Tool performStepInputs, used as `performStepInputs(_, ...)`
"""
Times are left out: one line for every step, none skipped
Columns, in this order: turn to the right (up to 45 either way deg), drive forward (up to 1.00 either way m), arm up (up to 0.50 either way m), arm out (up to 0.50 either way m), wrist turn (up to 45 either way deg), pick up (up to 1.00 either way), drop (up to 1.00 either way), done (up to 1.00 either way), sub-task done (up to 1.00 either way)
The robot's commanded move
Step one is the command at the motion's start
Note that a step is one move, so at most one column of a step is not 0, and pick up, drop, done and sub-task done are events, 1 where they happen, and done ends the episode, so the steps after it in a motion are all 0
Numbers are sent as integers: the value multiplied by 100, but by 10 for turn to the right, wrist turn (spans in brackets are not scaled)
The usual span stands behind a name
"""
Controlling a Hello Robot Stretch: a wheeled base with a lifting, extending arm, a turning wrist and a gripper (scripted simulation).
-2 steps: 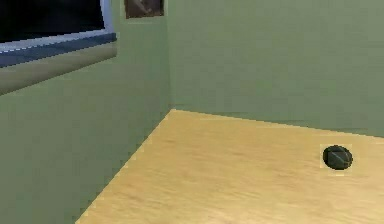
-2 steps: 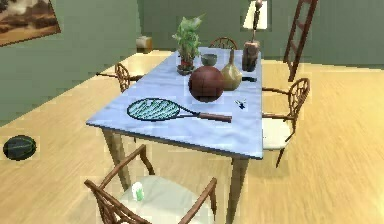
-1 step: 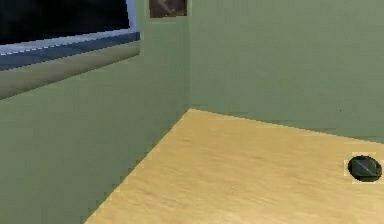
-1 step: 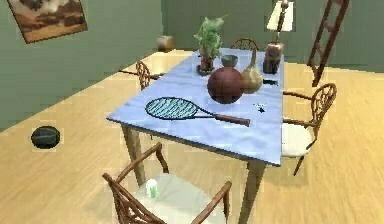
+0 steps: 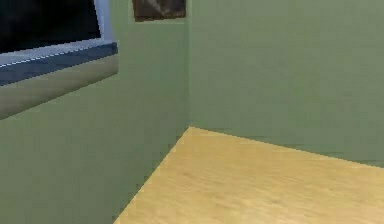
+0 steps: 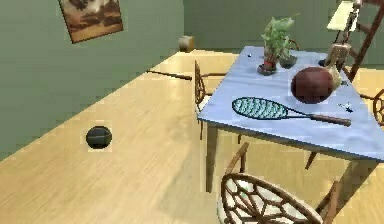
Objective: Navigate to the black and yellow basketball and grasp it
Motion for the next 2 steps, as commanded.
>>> performStepInputs(450,0,0,0,0,0,0,0,0)
performStepInputs(30,0,0,0,0,0,0,0,0)
